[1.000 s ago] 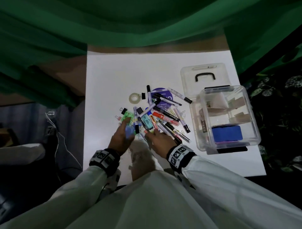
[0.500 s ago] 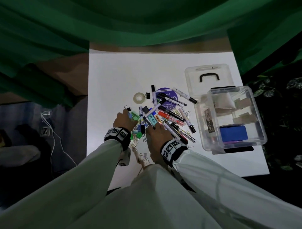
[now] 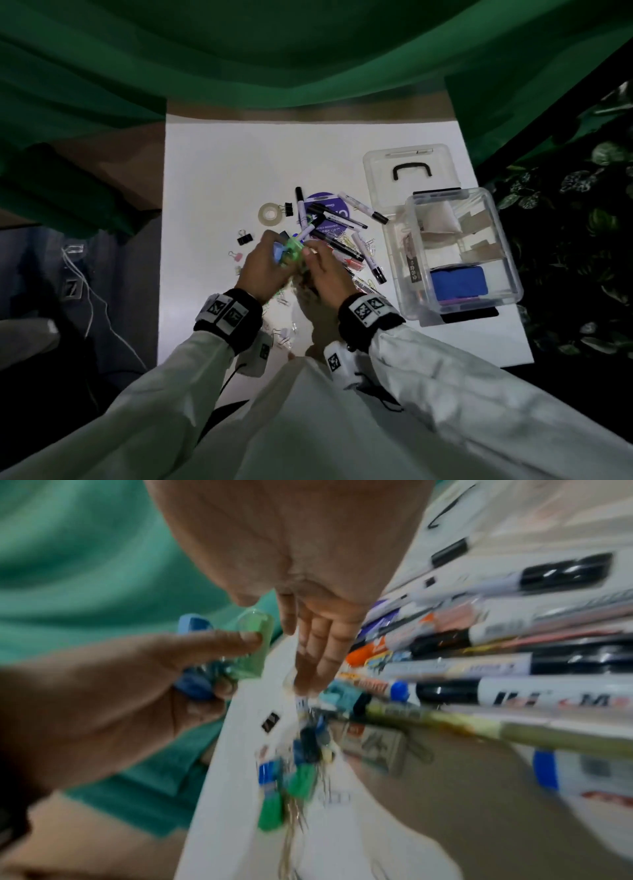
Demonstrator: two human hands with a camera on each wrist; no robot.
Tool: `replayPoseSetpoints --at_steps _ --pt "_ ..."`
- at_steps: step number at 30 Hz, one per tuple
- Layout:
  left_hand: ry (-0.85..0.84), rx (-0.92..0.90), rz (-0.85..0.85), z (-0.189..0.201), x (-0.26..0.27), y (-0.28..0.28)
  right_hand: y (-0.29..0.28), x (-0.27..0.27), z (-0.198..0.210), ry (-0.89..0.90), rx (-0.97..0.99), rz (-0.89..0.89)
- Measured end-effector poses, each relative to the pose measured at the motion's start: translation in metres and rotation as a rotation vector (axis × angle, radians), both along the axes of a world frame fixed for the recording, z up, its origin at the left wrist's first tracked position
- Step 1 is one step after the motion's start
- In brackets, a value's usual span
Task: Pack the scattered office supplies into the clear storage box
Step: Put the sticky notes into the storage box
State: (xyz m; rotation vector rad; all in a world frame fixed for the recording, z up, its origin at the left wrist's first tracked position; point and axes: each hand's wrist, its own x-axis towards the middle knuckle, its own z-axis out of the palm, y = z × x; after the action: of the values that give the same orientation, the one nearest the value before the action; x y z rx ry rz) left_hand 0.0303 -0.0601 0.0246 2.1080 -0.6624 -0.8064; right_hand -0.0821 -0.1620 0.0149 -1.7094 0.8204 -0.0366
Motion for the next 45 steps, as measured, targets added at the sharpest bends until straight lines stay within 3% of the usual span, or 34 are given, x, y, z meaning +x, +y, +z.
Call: replayPoseSetpoints --at_steps 4,7,12,16,24,27,31,35,37,45 --pt "-0.016 -0.085 -0.23 0.012 -0.041 -0.042 -0.048 -0.04 0.018 -0.065 0.074 -0.106" --pt "0.089 -0.065 -0.266 0.022 -0.064 -0.07 -0.09 -0.082 0.037 -0.076 0.081 -0.152" --pt "0.303 -0.078 -0.401 0.042 -0.102 -0.101 -0.151 -0.167 0.061 -0.117 -0.085 -0.17" --pt "0.211 -0.071 -0.541 0.055 -0.135 -0.125 -0.177 -0.22 0.065 -0.028 -0.203 -0.126" --pt "0.031 -0.124 -0.479 0.054 -0.186 -0.172 -0.197 -0.244 0.055 0.082 -0.358 -0.098" --pt "-0.156 -0.071 -0.512 0.043 -0.207 -0.173 -0.202 -0.247 0.049 0.052 -0.383 -0.036" --pt "-0.277 -0.04 -0.545 0.026 -0.214 -0.17 -0.203 -0.249 0.043 0.063 -0.376 -0.028" --pt "-0.587 0.035 -0.686 0.016 -0.213 -0.172 -0.205 -0.251 0.04 0.055 -0.316 -0.046" --pt "-0.72 0.088 -0.648 0.017 -0.21 -0.174 -0.205 -0.249 0.038 0.061 -0.288 -0.029" --pt "-0.843 0.154 -0.601 0.015 -0.197 -0.172 -0.194 -0.235 0.038 0.033 -0.179 -0.026"
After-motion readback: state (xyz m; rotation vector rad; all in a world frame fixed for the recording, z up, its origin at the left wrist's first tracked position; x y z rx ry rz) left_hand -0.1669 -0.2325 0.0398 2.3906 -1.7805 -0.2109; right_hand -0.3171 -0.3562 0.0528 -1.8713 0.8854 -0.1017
